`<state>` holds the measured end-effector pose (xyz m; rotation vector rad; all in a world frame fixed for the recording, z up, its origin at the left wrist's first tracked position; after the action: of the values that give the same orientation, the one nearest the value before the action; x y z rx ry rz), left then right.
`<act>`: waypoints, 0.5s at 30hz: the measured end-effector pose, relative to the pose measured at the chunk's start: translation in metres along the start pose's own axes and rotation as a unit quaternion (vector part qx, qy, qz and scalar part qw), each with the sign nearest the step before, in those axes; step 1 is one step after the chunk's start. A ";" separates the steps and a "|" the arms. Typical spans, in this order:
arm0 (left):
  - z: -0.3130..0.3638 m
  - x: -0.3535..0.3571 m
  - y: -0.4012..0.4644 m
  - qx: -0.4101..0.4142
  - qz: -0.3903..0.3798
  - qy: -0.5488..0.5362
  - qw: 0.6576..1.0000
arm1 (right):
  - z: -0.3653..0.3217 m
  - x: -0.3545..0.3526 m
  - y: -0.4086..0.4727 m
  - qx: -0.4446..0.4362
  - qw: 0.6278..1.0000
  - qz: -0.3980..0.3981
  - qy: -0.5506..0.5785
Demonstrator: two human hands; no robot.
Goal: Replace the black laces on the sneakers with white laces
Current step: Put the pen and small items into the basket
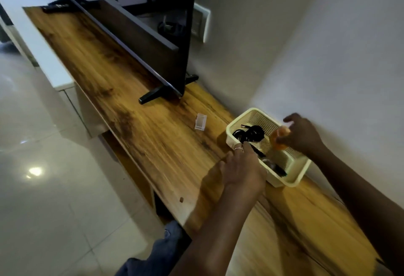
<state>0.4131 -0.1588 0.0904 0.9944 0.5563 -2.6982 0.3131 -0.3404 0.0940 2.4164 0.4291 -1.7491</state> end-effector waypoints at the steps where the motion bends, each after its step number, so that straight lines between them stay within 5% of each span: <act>1: 0.003 0.003 0.000 0.001 -0.007 0.000 1.000 | 0.008 0.006 -0.004 0.008 1.000 -0.014 -0.013; 10: 0.013 0.018 0.002 0.004 -0.036 0.019 0.999 | 0.027 0.031 -0.023 0.020 0.996 -0.046 -0.068; 15: 0.003 0.007 0.003 0.000 -0.010 0.010 1.000 | -0.007 0.007 -0.021 -0.009 0.998 0.062 -0.002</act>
<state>0.4069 -0.1639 0.0872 1.0227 0.5718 -2.7082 0.3155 -0.3171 0.0910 2.3704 0.2862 -1.6912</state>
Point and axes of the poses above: each hand's wrist, its own y-axis towards the middle knuckle, its own x-axis out of the palm, z = x × y, the point moved 6 cm from there along y, towards the middle knuckle
